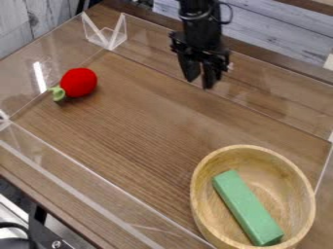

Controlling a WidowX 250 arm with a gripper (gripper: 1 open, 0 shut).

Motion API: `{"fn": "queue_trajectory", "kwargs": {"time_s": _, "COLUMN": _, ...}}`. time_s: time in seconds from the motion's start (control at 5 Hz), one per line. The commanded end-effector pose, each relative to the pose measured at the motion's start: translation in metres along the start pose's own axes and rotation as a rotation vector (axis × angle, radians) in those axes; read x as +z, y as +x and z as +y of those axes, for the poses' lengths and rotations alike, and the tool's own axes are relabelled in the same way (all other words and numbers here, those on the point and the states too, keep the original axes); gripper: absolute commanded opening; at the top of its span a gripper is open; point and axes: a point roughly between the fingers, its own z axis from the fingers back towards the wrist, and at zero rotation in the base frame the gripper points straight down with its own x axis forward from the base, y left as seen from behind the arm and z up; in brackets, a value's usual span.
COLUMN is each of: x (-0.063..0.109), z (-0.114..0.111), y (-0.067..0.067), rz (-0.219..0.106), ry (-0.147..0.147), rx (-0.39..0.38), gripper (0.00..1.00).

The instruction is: Put the green block in the brown bowl

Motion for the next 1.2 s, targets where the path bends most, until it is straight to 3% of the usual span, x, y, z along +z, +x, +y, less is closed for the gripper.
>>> {"fn": "queue_trajectory", "kwargs": {"time_s": 0.0, "x": 0.027, "z": 0.012, "y": 0.002, "rz": -0.056, "ry": 0.025, "rx": 0.106, "gripper": 1.0}}
{"fn": "queue_trajectory", "kwargs": {"time_s": 0.2, "x": 0.044, "z": 0.036, "y": 0.0, "rz": -0.094, "ry": 0.052, "rx": 0.225, "gripper": 1.0}}
{"fn": "queue_trajectory", "kwargs": {"time_s": 0.4, "x": 0.06, "z": 0.029, "y": 0.006, "rz": -0.117, "ry": 0.042, "rx": 0.213, "gripper": 1.0}}
{"fn": "queue_trajectory", "kwargs": {"time_s": 0.6, "x": 0.061, "z": 0.012, "y": 0.012, "rz": -0.11, "ry": 0.033, "rx": 0.174, "gripper": 1.0}}
{"fn": "queue_trajectory", "kwargs": {"time_s": 1.0, "x": 0.025, "z": 0.002, "y": 0.007, "rz": -0.074, "ry": 0.046, "rx": 0.208, "gripper": 1.0}}
